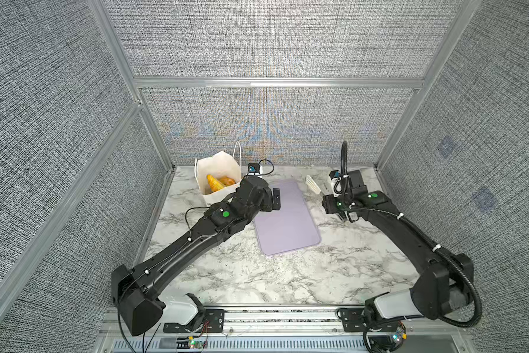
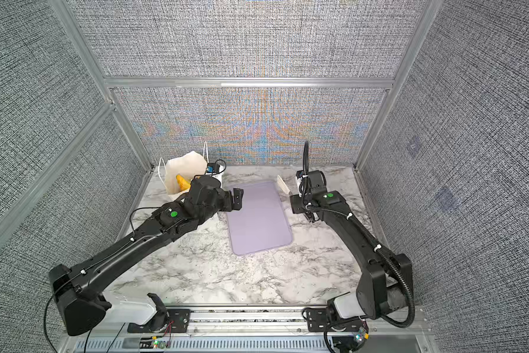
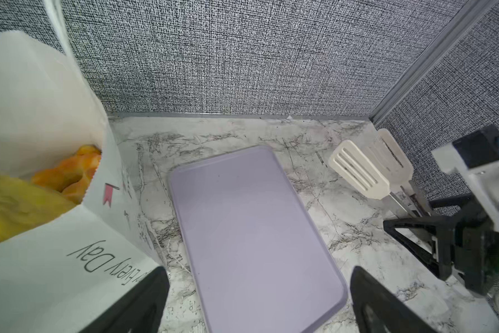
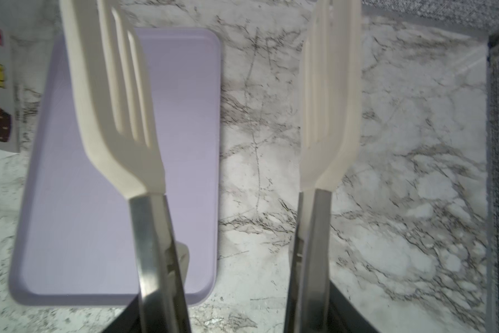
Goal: Place the fake bread into the paper bag
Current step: 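Move the tongs away from the bag toward the table edge with the right gripper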
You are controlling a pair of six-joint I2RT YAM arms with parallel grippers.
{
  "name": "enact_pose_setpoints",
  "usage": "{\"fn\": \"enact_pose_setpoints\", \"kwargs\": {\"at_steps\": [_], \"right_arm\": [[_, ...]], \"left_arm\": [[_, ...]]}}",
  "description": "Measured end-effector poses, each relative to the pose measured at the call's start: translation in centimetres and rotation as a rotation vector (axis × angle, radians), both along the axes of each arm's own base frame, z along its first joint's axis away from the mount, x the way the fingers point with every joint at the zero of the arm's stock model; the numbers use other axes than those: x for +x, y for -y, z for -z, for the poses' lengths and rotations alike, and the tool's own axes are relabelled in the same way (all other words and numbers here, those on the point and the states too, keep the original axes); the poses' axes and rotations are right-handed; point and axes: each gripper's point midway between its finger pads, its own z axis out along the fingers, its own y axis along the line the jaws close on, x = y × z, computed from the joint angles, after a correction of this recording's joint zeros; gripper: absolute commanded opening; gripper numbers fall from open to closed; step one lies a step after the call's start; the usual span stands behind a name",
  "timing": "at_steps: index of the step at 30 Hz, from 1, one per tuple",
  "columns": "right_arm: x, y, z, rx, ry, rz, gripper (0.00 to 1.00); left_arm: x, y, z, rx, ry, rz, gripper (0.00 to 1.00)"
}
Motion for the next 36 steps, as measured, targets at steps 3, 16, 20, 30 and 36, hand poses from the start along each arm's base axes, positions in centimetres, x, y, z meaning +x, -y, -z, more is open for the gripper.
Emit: {"fn": "enact_pose_setpoints", "kwargs": {"at_steps": [3, 16, 20, 30, 36], "right_arm": [[-0.2, 2.1, 2.2, -0.021, -0.022, 0.083, 0.66], [0.7, 4.5, 8.4, 0.024, -0.141, 0.237, 0.66], [1.5, 4.6, 9.8, 0.020, -0.179, 0.250, 0.67], [2.7, 4.1, 12.0, 0.021, -0.236, 0.245, 0.68], [2.8, 4.1, 13.0, 0.015, -0.260, 0.250, 0.69]], "left_arm": [[-0.1, 0.3, 0.8, 0.002, -0.013, 0.013, 0.99], [-0.5, -0.1, 1.5, -0.013, -0.025, -0.001, 0.99], [-0.5, -0.1, 1.6, -0.016, -0.032, -0.005, 0.99], [-0.5, -0.1, 2.0, -0.011, -0.040, -0.007, 0.99], [-0.5, -0.1, 2.3, -0.006, -0.045, -0.007, 0.99]]}}
